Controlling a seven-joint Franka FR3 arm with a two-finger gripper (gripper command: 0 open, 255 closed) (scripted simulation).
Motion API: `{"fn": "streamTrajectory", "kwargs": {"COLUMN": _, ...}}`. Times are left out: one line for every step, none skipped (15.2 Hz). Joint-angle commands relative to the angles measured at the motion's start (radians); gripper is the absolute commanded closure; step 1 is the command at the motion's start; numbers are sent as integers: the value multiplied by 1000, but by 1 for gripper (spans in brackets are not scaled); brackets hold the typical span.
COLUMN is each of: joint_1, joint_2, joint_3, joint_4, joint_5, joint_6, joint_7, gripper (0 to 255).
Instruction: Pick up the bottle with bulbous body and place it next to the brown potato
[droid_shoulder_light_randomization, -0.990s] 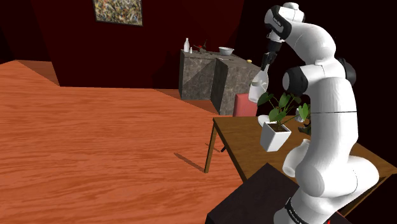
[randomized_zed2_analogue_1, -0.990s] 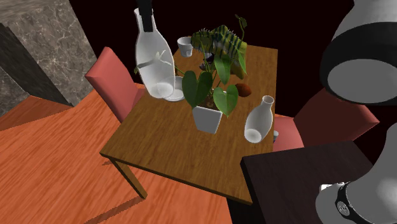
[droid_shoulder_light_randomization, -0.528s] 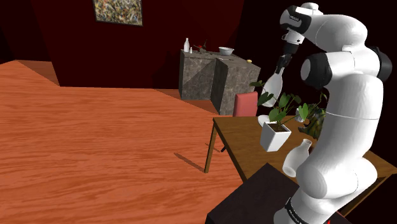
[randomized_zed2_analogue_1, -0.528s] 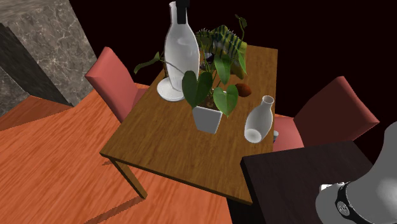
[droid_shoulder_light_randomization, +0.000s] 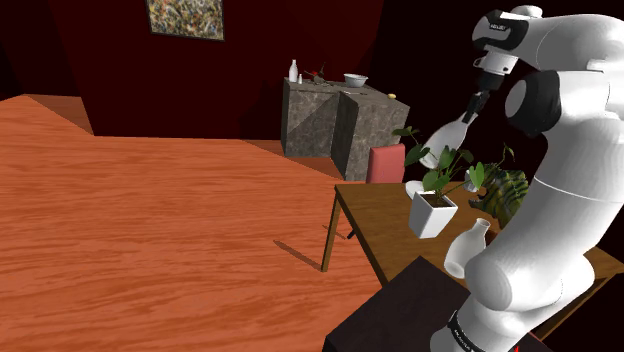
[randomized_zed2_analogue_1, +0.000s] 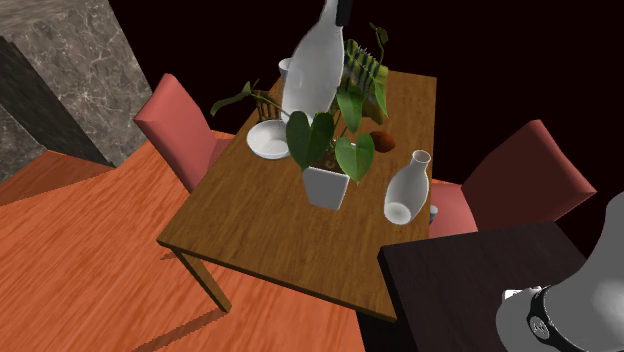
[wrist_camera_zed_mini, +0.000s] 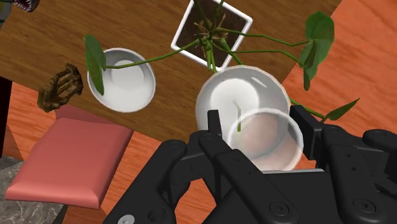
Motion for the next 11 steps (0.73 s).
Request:
{"fn": "streamTrajectory", "kwargs": {"joint_1": -18, "joint_2": -30, "joint_3": -18, "joint_4": -40, "joint_5": -16, "joint_6": 10, "joint_7": -40, "gripper": 255}}
{"fn": "streamTrajectory", "kwargs": {"joint_1": -27, "joint_2": -44, "joint_3": -26, "joint_4": -56, "joint_5": -24, "joint_6": 13, "joint_7": -58, "gripper": 255}}
{"fn": "streamTrajectory", "kwargs": {"joint_1": -35, "joint_2": -57, "joint_3": -34, "joint_4": -70, "joint_5": -31, "joint_6": 14, "joint_7": -76, "gripper": 255}}
{"fn": "streamTrajectory", "kwargs": {"joint_1": -45, "joint_2": -69, "joint_3": -42, "joint_4": -82, "joint_5": -37, "joint_6": 15, "joint_7": -95, "gripper": 255}}
{"fn": "streamTrajectory", "kwargs": {"joint_1": -54, "joint_2": -79, "joint_3": -51, "joint_4": -93, "joint_5": -43, "joint_6": 16, "joint_7": -114, "gripper": 255}}
{"fn": "streamTrajectory", "kwargs": {"joint_1": -64, "joint_2": -89, "joint_3": -60, "joint_4": -102, "joint_5": -48, "joint_6": 16, "joint_7": -134, "gripper": 255}}
{"fn": "streamTrajectory", "kwargs": {"joint_1": -74, "joint_2": -97, "joint_3": -70, "joint_4": -110, "joint_5": -52, "joint_6": 16, "joint_7": -154, "gripper": 255}}
{"fn": "streamTrajectory", "kwargs": {"joint_1": -85, "joint_2": -104, "joint_3": -80, "joint_4": -117, "joint_5": -56, "joint_6": 15, "joint_7": -175, "gripper": 255}}
{"fn": "streamTrajectory", "kwargs": {"joint_1": -96, "joint_2": -110, "joint_3": -90, "joint_4": -122, "joint_5": -60, "joint_6": 14, "joint_7": -196, "gripper": 255}}
{"fn": "streamTrajectory", "kwargs": {"joint_1": -106, "joint_2": -114, "joint_3": -101, "joint_4": -126, "joint_5": -62, "joint_6": 13, "joint_7": -218, "gripper": 255}}
{"fn": "streamTrajectory", "kwargs": {"joint_1": -117, "joint_2": -117, "joint_3": -112, "joint_4": -129, "joint_5": -64, "joint_6": 12, "joint_7": -241, "gripper": 255}}
